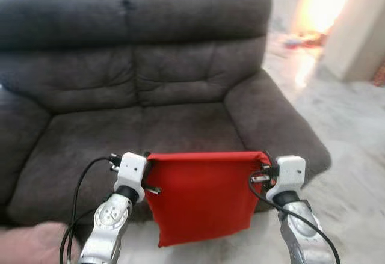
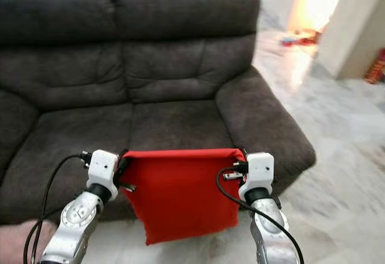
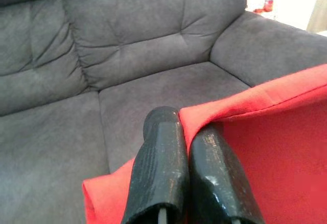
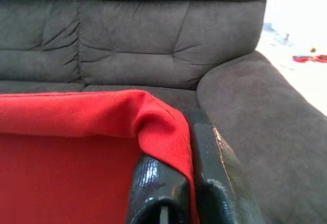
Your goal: Move the pillow to the sofa from floor
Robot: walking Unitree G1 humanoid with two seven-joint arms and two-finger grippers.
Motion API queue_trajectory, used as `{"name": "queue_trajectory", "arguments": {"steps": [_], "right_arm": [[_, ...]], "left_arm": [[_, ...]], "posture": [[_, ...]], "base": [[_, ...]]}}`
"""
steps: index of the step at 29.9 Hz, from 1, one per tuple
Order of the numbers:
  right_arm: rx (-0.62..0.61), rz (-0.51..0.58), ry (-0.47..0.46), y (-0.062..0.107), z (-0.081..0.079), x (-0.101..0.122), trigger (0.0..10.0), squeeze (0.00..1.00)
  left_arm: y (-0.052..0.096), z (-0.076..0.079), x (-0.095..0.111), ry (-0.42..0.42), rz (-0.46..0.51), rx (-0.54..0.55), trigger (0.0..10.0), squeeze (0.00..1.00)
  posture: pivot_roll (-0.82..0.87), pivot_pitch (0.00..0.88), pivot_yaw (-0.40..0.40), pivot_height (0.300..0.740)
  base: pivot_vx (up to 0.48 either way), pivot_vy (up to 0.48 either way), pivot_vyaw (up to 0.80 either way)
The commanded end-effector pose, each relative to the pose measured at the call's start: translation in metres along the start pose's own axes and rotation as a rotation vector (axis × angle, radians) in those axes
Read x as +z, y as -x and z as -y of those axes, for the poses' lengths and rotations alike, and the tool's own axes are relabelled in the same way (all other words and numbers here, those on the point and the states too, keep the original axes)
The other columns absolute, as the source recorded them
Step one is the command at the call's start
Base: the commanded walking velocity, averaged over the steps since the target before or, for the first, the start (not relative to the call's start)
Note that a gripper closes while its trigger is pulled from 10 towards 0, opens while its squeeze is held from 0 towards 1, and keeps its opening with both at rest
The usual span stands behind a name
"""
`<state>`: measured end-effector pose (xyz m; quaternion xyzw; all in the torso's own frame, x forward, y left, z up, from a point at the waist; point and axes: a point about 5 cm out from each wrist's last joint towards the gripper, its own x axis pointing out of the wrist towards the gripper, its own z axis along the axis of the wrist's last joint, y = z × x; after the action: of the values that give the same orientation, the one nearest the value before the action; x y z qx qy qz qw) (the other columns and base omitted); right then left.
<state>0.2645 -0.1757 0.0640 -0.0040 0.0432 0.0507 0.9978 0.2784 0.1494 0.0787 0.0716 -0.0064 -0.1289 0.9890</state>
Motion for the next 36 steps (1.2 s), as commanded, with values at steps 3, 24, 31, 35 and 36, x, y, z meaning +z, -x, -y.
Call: {"name": "queue_trajectory", "arguments": {"steps": [3, 24, 31, 35, 36], "right_arm": [[-0.032, 0.112, 0.012, -0.004, 0.009, 0.023, 10.0, 0.00], [-0.002, 0.215, 0.042, -0.008, 0.003, 0.051, 10.0, 0.00], [0.006, 0.245, 0.039, -0.007, 0.001, 0.059, 10.0, 0.00], [0.006, 0.258, 0.035, -0.003, 0.000, 0.062, 10.0, 0.00], [0.006, 0.258, 0.035, -0.003, 0.000, 0.062, 10.0, 0.00]], "left_arm": [[-0.002, -0.008, 0.010, -0.012, 0.050, 0.034, 10.0, 0.00], [-0.006, -0.031, 0.055, -0.375, 0.224, 0.130, 10.0, 0.00], [-0.010, -0.032, 0.074, -0.217, 0.282, 0.130, 10.0, 0.00], [-0.005, -0.024, 0.073, -0.163, 0.277, 0.123, 10.0, 0.00], [-0.005, -0.024, 0.073, -0.163, 0.277, 0.123, 10.0, 0.00]], "posture": [[-0.01, 0.000, -0.013, 0.740], [0.00, 0.016, -0.024, 0.740], [0.00, 0.021, -0.025, 0.740], [0.00, 0.023, -0.025, 0.740], [0.00, 0.023, -0.025, 0.740]], "base": [[0.000, -0.455, 0.00], [0.000, -0.085, 0.00], [0.000, 0.000, 0.00], [0.000, 0.000, 0.00], [0.000, 0.000, 0.00]]}}
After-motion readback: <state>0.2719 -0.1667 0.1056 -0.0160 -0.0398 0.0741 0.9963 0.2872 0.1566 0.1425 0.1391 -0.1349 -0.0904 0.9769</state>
